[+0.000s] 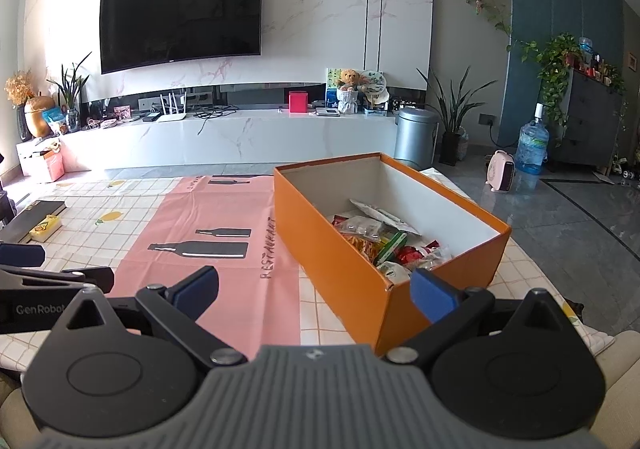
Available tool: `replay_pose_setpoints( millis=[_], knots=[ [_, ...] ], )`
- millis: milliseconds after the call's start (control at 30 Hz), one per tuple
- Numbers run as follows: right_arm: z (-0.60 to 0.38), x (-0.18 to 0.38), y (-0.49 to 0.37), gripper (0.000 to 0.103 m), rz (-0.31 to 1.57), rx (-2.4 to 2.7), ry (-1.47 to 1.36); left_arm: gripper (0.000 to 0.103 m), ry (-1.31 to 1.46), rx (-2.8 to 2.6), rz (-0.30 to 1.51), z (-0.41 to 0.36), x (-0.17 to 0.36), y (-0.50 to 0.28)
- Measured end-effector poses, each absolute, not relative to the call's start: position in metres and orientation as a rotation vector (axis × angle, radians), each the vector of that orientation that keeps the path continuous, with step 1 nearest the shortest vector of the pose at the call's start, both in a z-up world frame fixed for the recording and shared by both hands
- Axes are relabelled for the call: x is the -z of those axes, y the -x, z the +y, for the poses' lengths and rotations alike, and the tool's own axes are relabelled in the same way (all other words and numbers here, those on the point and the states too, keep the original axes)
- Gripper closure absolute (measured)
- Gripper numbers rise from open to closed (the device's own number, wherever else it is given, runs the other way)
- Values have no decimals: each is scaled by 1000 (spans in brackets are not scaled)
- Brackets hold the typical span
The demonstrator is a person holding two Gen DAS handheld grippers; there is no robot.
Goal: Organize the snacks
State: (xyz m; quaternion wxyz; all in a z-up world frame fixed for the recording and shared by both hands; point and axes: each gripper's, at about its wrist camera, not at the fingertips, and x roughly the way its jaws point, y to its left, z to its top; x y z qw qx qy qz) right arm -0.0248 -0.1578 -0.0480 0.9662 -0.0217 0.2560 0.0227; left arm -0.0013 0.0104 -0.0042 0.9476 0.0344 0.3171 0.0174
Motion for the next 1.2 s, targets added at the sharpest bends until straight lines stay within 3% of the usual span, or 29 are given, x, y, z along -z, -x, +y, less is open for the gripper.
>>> replay_pose_setpoints(
  millis=[1200],
  knots=[
    [-151,47,24,4,536,-43,85,7,-43,-15,610,14,-5,8]
  ],
)
